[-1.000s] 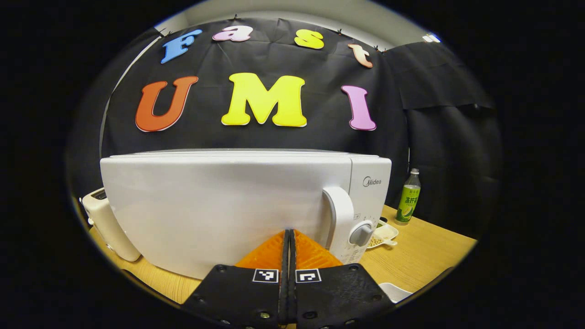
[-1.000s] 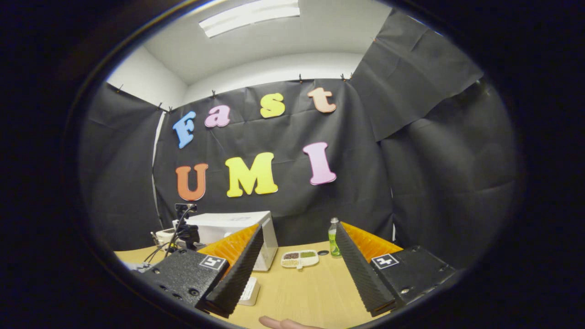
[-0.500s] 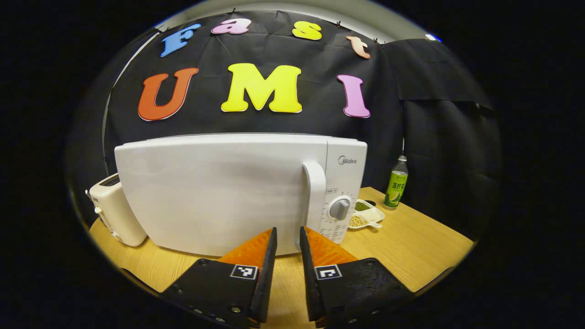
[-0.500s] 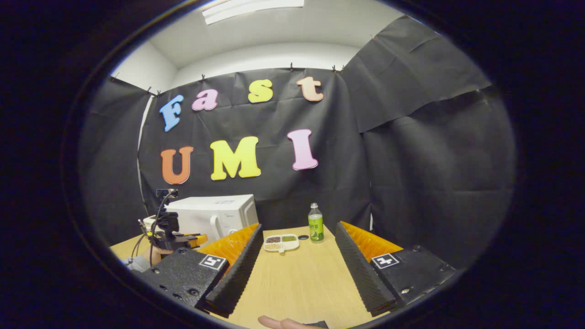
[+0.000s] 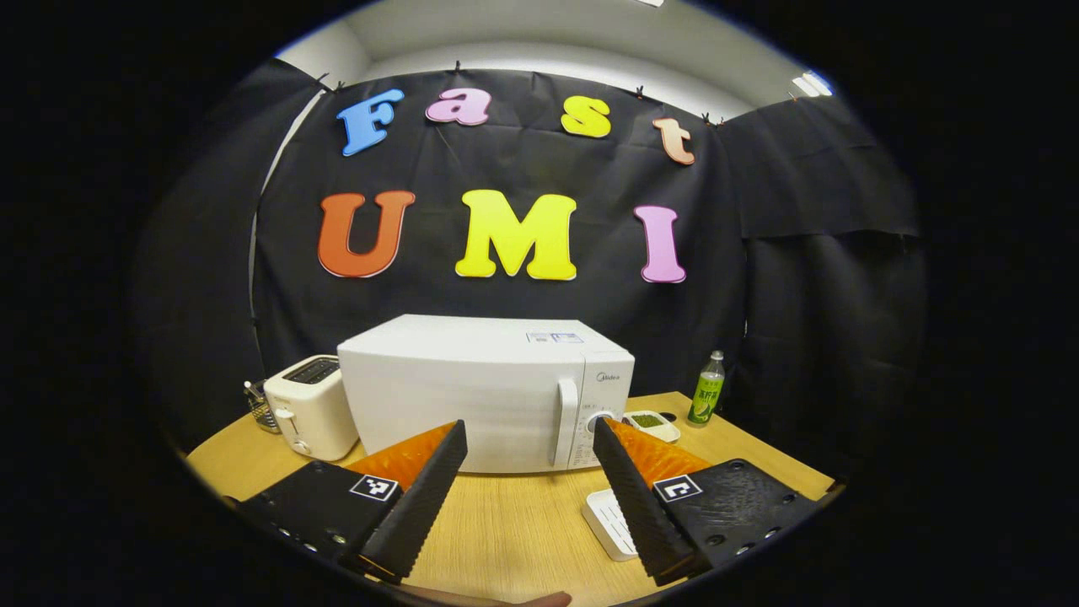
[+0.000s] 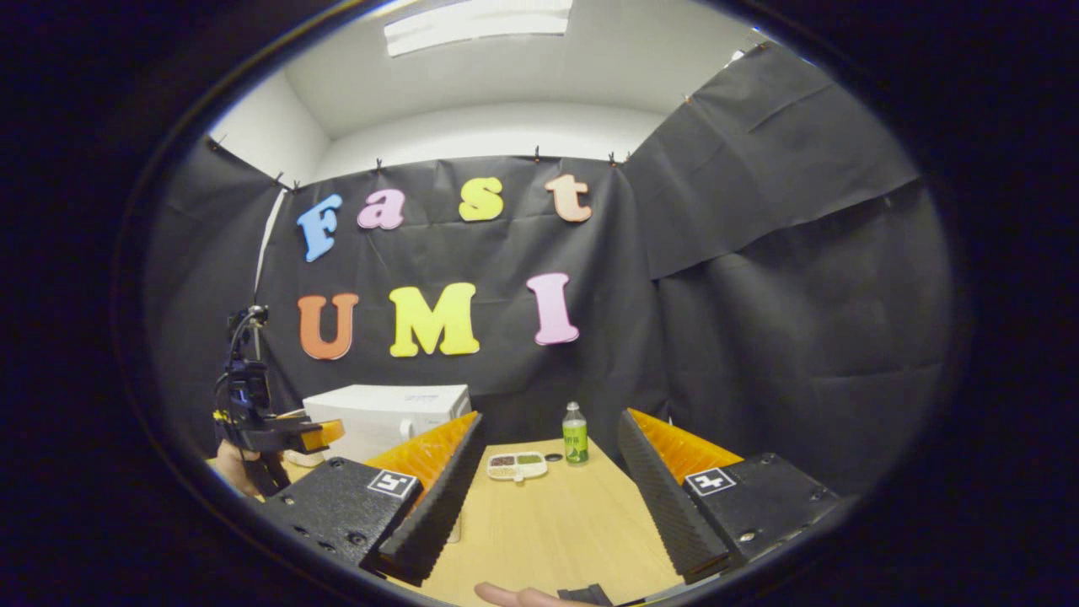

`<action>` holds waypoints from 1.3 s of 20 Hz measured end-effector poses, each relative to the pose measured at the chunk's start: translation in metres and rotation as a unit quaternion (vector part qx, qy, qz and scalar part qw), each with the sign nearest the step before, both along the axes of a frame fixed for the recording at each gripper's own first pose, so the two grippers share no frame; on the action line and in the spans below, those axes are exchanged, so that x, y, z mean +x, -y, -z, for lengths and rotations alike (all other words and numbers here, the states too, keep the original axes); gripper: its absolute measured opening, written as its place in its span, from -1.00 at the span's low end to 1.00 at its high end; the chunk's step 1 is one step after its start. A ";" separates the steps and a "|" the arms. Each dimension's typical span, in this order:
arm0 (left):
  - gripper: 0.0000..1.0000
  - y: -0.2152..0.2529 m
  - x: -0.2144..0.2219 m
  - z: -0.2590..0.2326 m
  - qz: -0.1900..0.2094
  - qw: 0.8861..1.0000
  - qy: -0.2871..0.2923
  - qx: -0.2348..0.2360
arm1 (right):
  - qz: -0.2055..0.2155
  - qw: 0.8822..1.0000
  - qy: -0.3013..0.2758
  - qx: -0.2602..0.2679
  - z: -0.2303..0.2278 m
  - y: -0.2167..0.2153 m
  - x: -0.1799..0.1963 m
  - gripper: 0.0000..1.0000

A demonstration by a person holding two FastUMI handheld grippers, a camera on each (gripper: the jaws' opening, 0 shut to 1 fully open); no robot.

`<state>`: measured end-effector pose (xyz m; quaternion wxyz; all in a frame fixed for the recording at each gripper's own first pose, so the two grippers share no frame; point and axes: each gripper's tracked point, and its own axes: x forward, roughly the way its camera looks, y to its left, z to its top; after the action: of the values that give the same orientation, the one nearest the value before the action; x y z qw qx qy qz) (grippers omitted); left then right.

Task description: Open the microwave oven with the left hand, put the food in, and close the microwave oven.

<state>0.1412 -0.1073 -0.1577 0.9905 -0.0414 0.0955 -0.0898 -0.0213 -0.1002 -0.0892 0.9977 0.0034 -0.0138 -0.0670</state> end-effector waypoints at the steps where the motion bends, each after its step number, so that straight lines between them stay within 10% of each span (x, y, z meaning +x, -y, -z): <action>1: 0.87 -0.005 -0.009 -0.017 -0.006 1.000 0.011 -0.001 | 0.000 1.000 0.008 0.001 -0.008 -0.001 -0.003 0.82; 9: 0.90 -0.037 -0.092 -0.117 -0.035 0.997 0.062 0.028 | 0.021 0.999 0.039 0.025 -0.046 0.002 -0.021 1.00; 26: 0.89 -0.061 -0.228 -0.161 -0.065 0.991 0.111 0.046 | -0.025 0.998 0.065 -0.003 -0.095 -0.057 -0.058 0.82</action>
<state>-0.0872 -0.0466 0.0033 0.9996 0.0079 -0.0142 -0.0251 -0.0788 -0.0427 0.0062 0.9960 0.0054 -0.0792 -0.0416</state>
